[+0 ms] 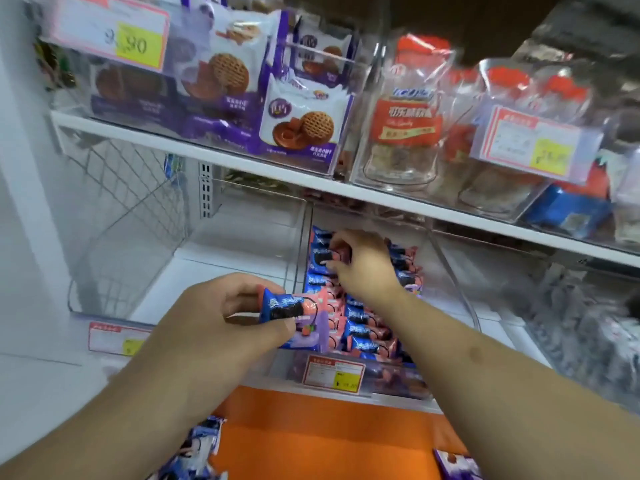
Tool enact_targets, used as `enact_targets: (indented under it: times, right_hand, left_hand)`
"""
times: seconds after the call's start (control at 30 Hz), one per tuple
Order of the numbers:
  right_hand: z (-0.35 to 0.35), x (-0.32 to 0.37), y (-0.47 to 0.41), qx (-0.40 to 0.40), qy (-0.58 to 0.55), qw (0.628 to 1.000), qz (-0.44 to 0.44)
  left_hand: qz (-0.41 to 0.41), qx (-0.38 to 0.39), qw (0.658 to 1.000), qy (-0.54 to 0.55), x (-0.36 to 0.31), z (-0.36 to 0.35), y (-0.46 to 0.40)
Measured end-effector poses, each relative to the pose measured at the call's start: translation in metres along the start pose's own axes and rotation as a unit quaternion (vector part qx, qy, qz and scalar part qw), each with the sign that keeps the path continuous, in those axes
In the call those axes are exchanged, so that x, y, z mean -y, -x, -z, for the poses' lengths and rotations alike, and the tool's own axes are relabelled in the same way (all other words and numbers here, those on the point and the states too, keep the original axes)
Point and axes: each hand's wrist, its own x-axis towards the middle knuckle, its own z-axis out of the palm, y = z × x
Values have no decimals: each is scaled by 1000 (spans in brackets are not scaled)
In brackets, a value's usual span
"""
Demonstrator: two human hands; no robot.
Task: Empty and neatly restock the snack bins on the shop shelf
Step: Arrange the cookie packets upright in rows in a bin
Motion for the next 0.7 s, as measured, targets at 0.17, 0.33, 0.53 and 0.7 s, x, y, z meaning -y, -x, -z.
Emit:
enact_targets:
  times: [0.17,0.33,0.53,0.7]
  right_hand:
    - [-17,-10,2,-29,97,995,-9]
    - [-3,-3,10,-9,83,996,-18]
    - [58,30,63,12,-152,988,-39]
    - [110,75,130,20,-346,938,-4]
  left_hand:
    - [1,-4,1000,5,5,-1,-5]
    - [2,-1,999,37,-2,-5,-3]
    - [-7,0,999,35,-10,-10,6]
    - [-25,8,999,44,-17,-16,14]
